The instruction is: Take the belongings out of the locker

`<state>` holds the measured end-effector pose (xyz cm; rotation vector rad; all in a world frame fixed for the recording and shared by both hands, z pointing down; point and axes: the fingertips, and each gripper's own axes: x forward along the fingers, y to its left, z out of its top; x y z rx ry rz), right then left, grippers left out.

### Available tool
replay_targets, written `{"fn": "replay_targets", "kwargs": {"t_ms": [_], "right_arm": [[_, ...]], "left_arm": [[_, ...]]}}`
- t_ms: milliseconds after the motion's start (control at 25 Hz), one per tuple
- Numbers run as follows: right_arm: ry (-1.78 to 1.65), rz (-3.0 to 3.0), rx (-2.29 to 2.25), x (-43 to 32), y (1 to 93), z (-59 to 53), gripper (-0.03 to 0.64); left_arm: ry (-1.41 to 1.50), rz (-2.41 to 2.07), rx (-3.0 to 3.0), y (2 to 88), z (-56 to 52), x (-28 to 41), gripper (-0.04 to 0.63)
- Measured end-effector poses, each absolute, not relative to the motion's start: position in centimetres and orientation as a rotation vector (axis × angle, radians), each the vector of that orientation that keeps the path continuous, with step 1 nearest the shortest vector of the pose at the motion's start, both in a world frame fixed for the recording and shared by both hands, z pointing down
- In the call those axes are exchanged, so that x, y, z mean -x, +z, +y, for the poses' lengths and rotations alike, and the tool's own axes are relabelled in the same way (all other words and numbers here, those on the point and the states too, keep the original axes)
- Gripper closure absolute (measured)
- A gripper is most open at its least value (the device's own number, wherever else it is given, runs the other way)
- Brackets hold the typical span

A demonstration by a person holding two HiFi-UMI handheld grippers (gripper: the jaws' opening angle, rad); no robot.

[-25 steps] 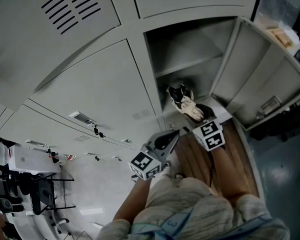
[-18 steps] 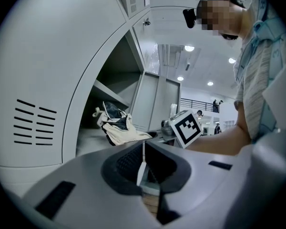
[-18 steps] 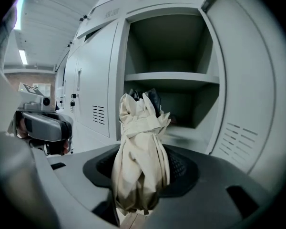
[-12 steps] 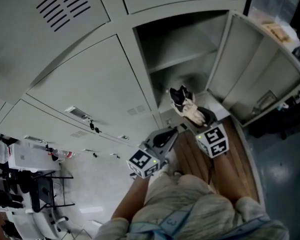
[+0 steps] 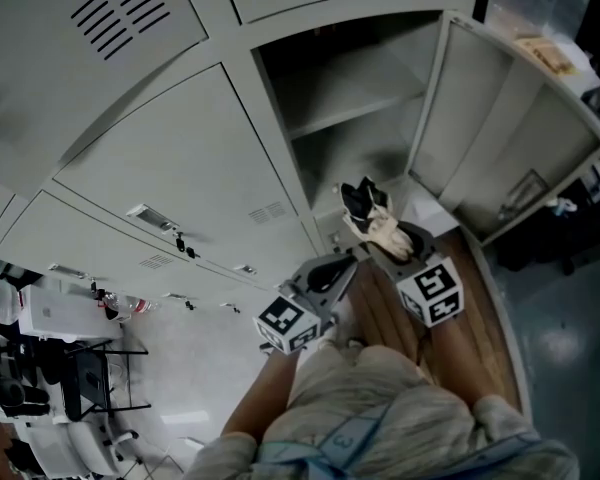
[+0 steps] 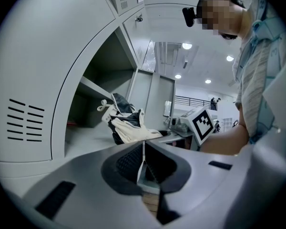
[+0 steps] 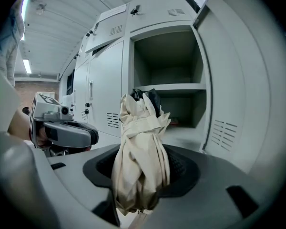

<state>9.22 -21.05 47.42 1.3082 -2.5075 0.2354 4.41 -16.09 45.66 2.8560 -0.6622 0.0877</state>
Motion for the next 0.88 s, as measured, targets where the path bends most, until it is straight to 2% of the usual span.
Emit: {"fn": "replay_targets", "kwargs": {"t_ms": [880], "right_arm": [[0.239, -2.564, -1.22, -8.3, 46.4, -16.5, 0.402]], "left_arm": [[0.113, -0.687, -2.846, 46.0, -14.5, -4.5, 0.592]]}}
